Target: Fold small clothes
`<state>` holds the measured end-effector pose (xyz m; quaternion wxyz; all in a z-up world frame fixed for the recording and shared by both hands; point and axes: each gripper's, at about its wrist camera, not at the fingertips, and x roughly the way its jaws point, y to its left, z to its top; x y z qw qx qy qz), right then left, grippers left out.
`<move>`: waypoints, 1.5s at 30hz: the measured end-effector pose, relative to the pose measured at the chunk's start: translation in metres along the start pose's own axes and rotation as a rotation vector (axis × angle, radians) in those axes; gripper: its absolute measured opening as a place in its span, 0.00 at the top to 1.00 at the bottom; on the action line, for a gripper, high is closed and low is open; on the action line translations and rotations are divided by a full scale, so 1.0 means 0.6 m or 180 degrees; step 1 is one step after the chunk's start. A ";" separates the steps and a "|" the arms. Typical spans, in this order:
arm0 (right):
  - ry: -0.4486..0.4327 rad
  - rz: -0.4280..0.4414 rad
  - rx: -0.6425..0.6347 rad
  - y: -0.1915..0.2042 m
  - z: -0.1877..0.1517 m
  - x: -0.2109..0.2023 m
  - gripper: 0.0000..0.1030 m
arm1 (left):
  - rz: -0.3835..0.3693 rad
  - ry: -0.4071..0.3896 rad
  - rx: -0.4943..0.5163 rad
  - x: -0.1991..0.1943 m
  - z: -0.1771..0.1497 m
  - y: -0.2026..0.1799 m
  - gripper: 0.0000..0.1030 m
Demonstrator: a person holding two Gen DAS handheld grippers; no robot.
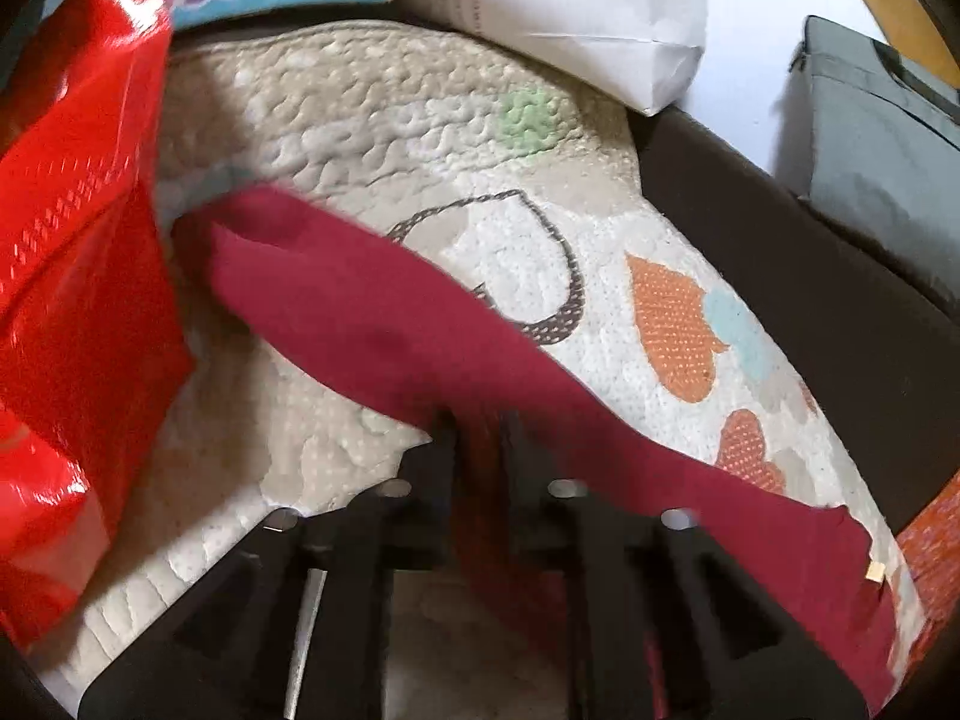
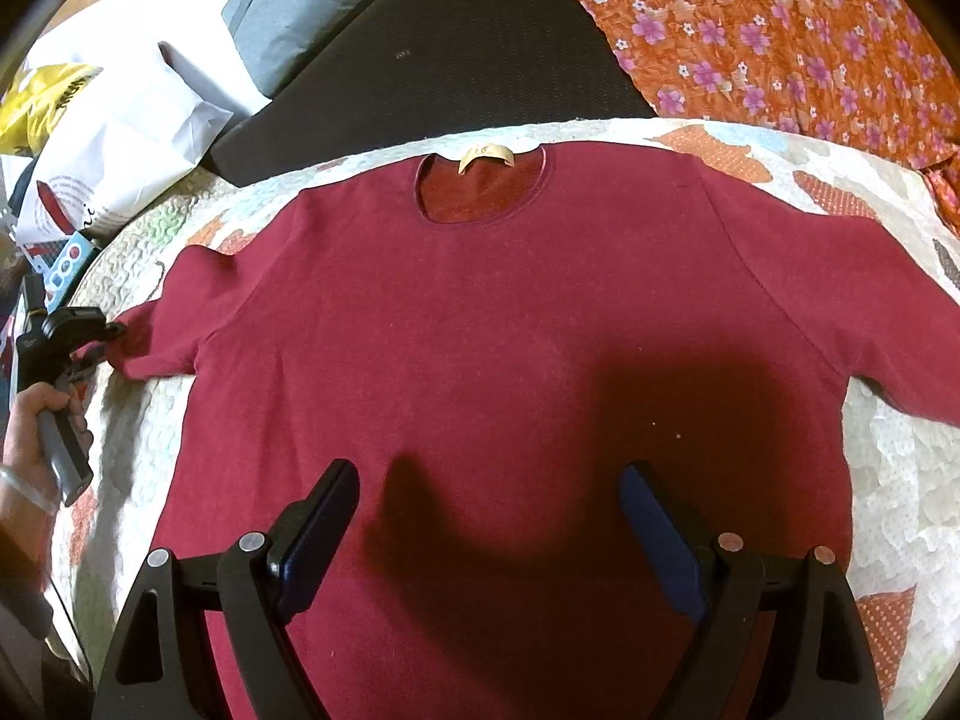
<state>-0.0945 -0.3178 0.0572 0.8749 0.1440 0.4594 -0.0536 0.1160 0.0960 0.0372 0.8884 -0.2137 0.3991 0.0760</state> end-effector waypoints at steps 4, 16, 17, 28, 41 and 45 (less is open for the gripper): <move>-0.0021 0.0043 0.0066 -0.011 0.010 -0.013 0.15 | -0.0356 -0.0181 0.0118 -0.069 0.000 -0.051 0.93; -0.0283 -0.0456 0.0084 -0.112 0.057 -0.117 0.15 | -0.2152 0.0573 0.1613 -0.212 -0.254 -0.402 0.93; -0.0276 -0.0457 0.0146 -0.128 0.057 -0.119 0.15 | -0.2206 0.0708 0.1684 -0.199 -0.283 -0.419 0.93; -0.0291 -0.0131 0.0182 -0.140 0.097 -0.092 0.15 | -0.1945 0.0901 0.2067 -0.227 -0.268 -0.368 0.43; 0.0345 -0.0526 -0.0428 -0.002 0.200 0.160 0.58 | -0.0908 0.0585 0.2058 -0.145 -0.251 -0.256 0.43; 0.0101 -0.0100 -0.0304 -0.031 0.206 0.096 0.92 | -0.0874 0.0572 0.2066 -0.143 -0.254 -0.261 0.43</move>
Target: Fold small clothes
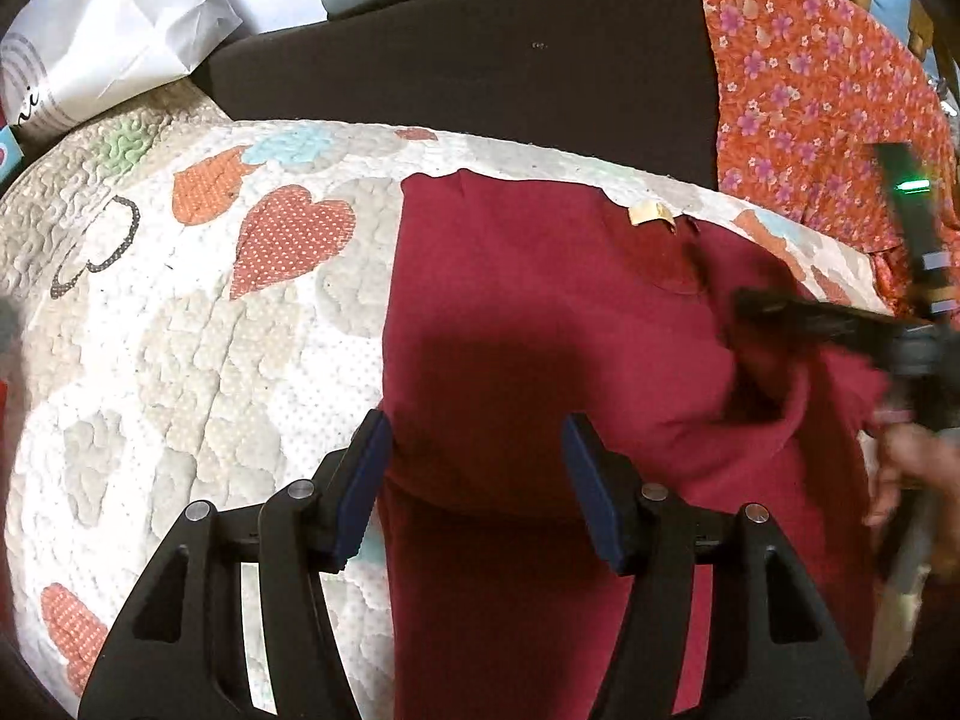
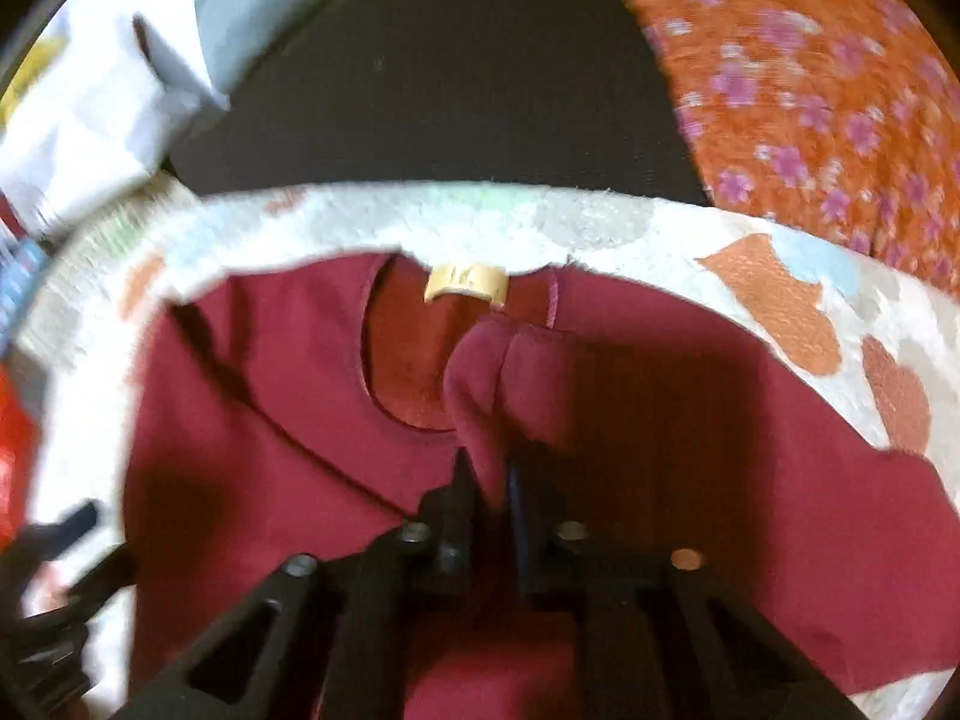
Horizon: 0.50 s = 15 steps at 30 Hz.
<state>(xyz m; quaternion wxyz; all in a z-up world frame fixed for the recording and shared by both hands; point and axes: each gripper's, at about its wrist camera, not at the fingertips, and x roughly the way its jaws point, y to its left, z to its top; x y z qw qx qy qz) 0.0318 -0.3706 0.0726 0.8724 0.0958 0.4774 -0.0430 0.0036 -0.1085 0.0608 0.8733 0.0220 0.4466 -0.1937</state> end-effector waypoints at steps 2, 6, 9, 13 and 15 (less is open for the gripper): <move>-0.0299 0.0083 0.0010 -0.029 -0.008 -0.073 0.92 | 0.0003 0.0002 -0.0017 -0.003 -0.001 -0.001 0.43; -0.0401 0.0133 -0.0079 -0.086 -0.072 -0.158 0.92 | 0.0013 -0.0016 0.0050 -0.002 -0.004 -0.018 0.43; 0.0205 0.0262 -0.0114 -0.116 -0.140 -0.149 0.92 | 0.0058 0.0089 0.0094 0.007 -0.011 -0.024 0.43; 0.0217 0.0310 0.0193 -0.162 -0.189 -0.183 0.86 | 0.0071 0.0083 0.0075 0.005 -0.013 -0.022 0.43; -0.0039 0.0148 0.0189 -0.169 -0.181 -0.212 0.73 | 0.0084 0.0042 0.0067 0.001 -0.011 -0.022 0.43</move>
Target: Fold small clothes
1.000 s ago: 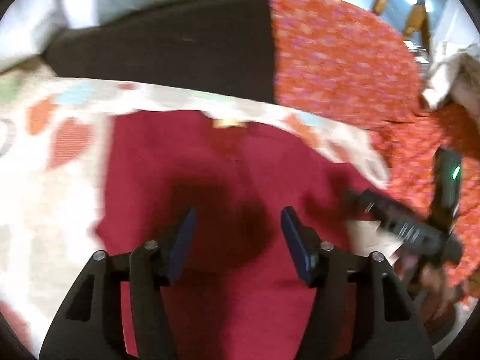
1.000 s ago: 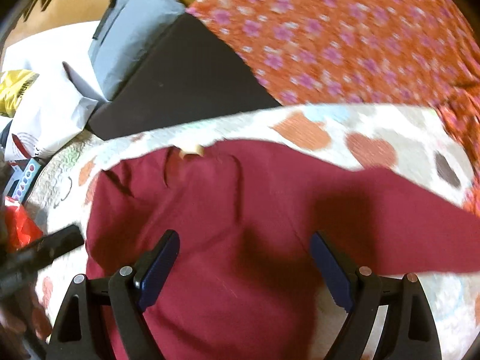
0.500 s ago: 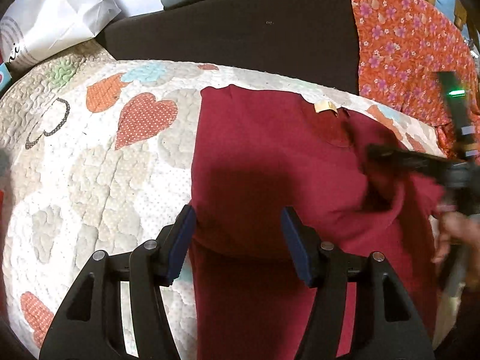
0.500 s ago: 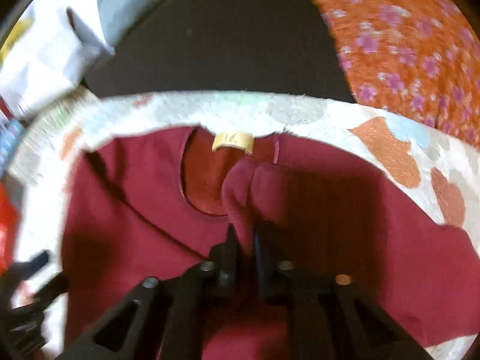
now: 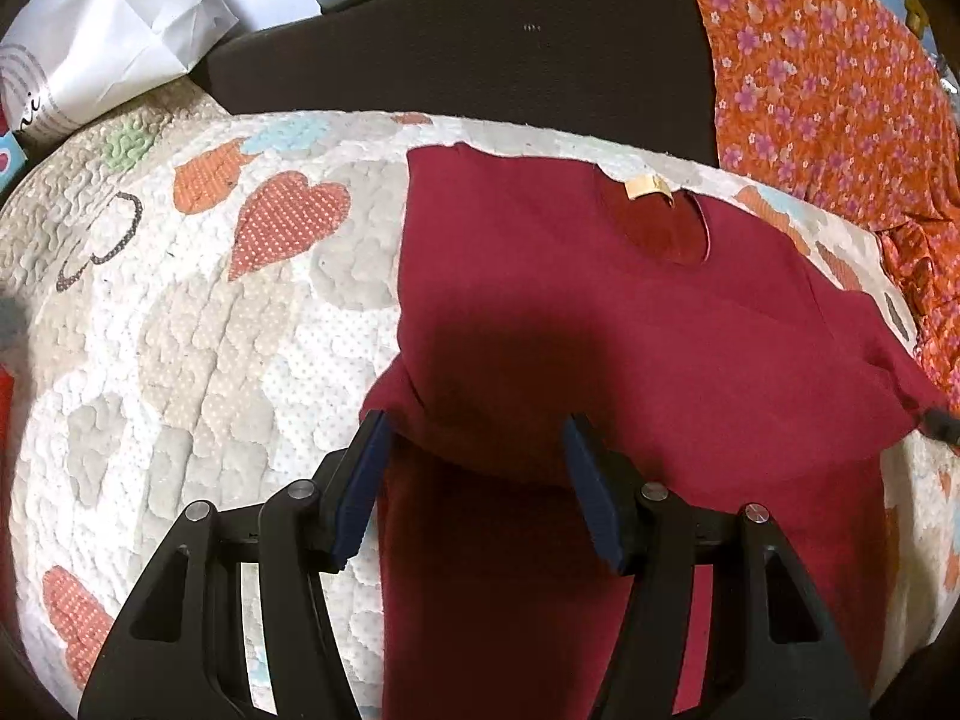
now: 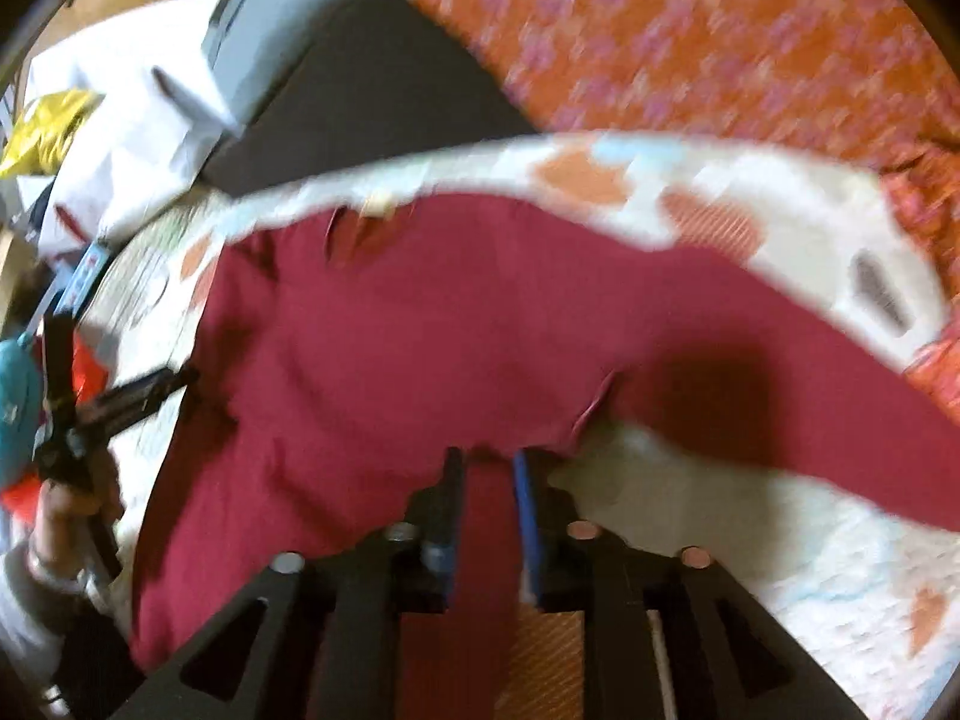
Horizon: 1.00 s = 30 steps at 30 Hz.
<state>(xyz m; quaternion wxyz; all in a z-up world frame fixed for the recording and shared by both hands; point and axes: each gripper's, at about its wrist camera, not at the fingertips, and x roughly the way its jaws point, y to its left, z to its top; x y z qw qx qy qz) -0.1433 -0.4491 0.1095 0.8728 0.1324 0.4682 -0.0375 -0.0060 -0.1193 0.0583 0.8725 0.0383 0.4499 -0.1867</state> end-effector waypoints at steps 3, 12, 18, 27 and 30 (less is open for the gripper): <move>-0.0199 0.0150 -0.0154 0.027 0.044 0.015 0.64 | 0.0016 -0.0027 -0.0002 0.000 0.003 -0.001 0.43; 0.0466 0.0454 -0.1108 0.104 0.114 0.212 0.65 | 0.0040 0.0053 -0.0008 0.023 0.007 -0.001 0.43; -0.0029 0.0080 -0.1423 0.111 0.132 0.169 0.98 | -0.0024 -0.0113 -0.0101 0.018 0.022 -0.006 0.43; -0.0047 -0.0186 -0.0997 0.083 0.185 0.176 0.98 | 0.0070 -0.0088 0.0049 0.035 0.022 -0.022 0.43; -0.0300 -0.0203 -0.0533 0.029 0.162 0.111 0.97 | 0.0054 -0.0069 -0.0001 0.037 0.024 -0.017 0.43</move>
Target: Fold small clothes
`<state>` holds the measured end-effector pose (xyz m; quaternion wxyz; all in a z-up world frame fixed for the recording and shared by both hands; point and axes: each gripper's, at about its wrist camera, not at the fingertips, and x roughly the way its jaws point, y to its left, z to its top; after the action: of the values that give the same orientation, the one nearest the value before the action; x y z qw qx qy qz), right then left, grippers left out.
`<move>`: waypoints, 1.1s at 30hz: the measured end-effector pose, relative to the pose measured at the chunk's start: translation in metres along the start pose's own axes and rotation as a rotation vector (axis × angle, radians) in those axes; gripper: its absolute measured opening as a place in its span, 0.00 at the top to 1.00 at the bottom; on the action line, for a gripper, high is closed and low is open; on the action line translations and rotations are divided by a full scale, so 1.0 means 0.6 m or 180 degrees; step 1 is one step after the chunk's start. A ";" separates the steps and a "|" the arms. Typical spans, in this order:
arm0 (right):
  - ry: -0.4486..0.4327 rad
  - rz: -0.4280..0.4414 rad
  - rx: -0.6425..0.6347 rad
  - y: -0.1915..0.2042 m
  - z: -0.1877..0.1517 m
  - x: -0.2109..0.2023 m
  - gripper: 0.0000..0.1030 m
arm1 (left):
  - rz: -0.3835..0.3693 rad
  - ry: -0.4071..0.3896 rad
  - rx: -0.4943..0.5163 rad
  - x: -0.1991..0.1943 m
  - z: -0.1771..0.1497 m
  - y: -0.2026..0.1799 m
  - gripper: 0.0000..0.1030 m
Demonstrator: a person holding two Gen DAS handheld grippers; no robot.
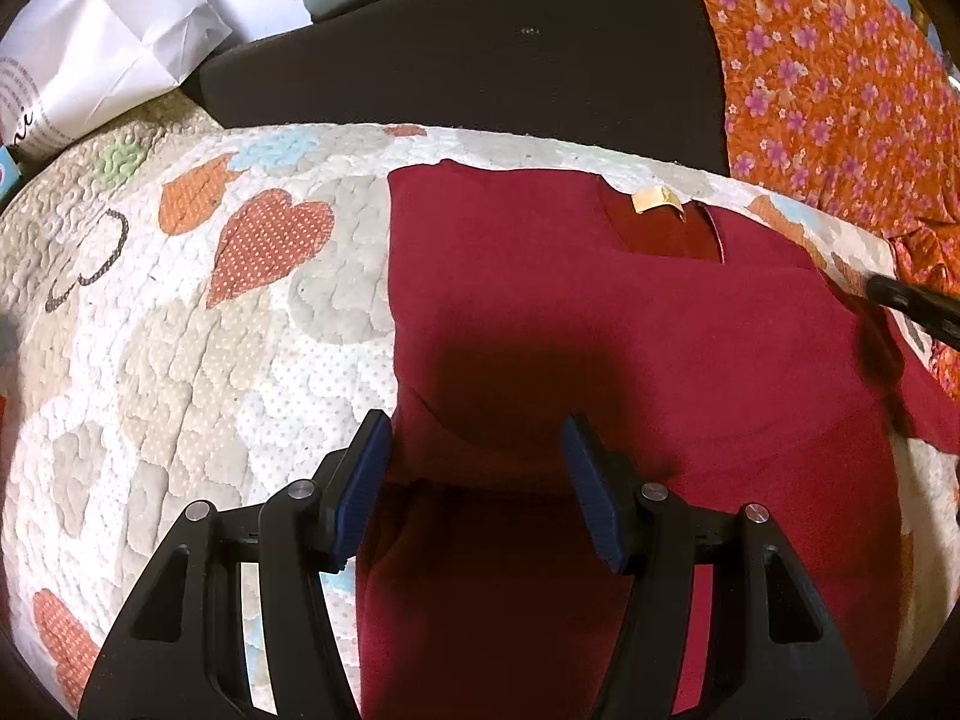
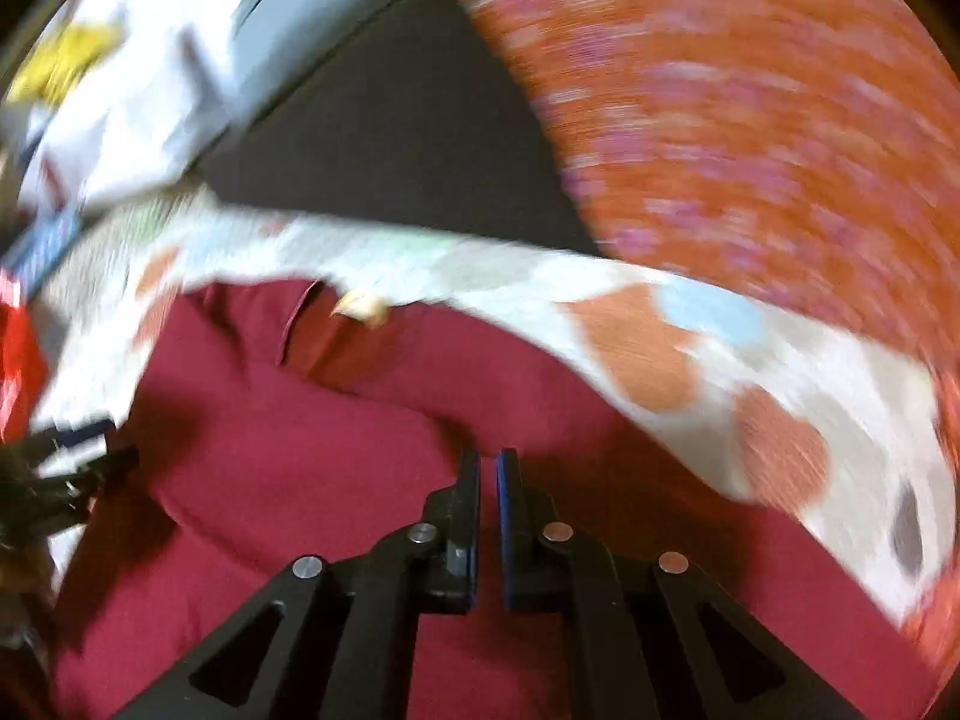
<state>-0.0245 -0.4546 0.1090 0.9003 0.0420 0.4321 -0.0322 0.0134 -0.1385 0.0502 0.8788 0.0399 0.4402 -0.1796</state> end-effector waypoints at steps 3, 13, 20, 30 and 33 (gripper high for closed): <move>0.0166 -0.0110 0.0167 -0.025 -0.054 0.001 0.97 | 0.0036 0.0036 -0.0027 0.008 0.000 0.000 0.43; 0.0112 -0.0322 0.0350 -0.029 -0.067 -0.037 0.95 | -0.0078 -0.0047 -0.0080 -0.034 0.003 -0.022 0.43; 0.0037 -0.0832 0.0254 -0.029 -0.100 -0.103 0.93 | -0.0258 -0.0131 0.0032 -0.058 0.007 -0.062 0.43; 0.0014 -0.0869 0.0470 -0.068 -0.141 -0.151 0.74 | -0.0537 -0.0116 0.0305 -0.065 -0.011 -0.117 0.43; 0.0066 -0.0953 0.0585 -0.093 -0.155 -0.155 0.74 | -0.0572 -0.0094 0.0341 -0.061 -0.014 -0.124 0.43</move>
<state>-0.1597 -0.4986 0.1209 0.8733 0.0597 0.4381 -0.2047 -0.0391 -0.1959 0.0804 0.8622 0.0445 0.4188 -0.2815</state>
